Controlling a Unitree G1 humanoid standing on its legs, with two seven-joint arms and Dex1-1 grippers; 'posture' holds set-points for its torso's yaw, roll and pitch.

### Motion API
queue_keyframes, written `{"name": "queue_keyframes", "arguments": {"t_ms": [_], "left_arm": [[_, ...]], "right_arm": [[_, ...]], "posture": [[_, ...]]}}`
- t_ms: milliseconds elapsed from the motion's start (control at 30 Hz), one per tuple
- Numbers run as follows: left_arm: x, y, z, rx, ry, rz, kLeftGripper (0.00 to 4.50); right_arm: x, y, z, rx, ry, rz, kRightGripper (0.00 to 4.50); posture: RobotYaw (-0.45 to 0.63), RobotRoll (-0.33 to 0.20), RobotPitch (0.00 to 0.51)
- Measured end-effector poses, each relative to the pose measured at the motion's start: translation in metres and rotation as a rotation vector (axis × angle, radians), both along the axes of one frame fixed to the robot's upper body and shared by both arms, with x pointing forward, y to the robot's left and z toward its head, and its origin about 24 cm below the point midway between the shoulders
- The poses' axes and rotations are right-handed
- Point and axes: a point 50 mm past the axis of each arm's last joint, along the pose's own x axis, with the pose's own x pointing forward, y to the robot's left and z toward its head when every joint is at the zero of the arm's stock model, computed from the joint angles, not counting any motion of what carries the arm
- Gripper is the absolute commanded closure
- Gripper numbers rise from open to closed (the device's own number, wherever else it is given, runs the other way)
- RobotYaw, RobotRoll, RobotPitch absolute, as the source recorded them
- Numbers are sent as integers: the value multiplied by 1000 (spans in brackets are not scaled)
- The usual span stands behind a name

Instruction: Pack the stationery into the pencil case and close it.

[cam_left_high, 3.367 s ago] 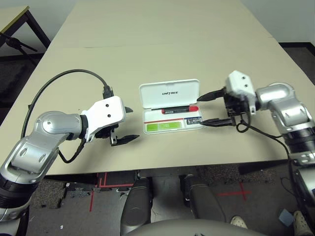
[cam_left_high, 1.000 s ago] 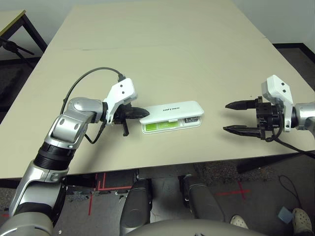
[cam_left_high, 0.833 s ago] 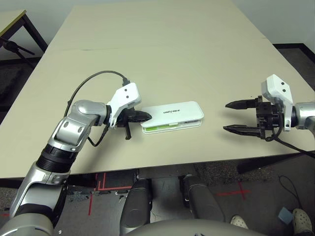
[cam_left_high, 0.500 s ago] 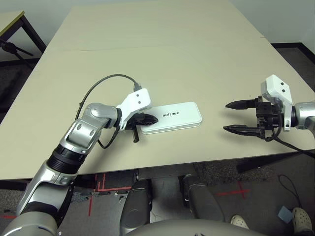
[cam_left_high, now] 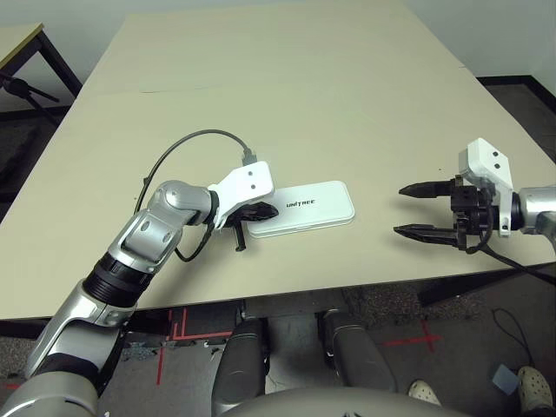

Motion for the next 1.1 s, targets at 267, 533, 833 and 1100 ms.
{"name": "queue_keyframes", "arguments": {"t_ms": [267, 533, 833, 1100], "left_arm": [[-3, 20, 40, -288, -110, 101, 1210], [5, 79, 46, -433, -253, 463, 10], [25, 169, 27, -612, -431, 1027, 10], [21, 202, 1, -646, -518, 1209, 10]], "right_arm": [[10, 8, -2, 82, -30, -35, 0], [39, 6, -7, 256, -194, -306, 0], [76, -36, -26, 283, -445, -948, 0], [79, -65, -41, 230, -510, -1216, 0]], "posture": [[-54, 0, 143], [-31, 0, 137], [-33, 0, 129], [-38, 0, 119]]}}
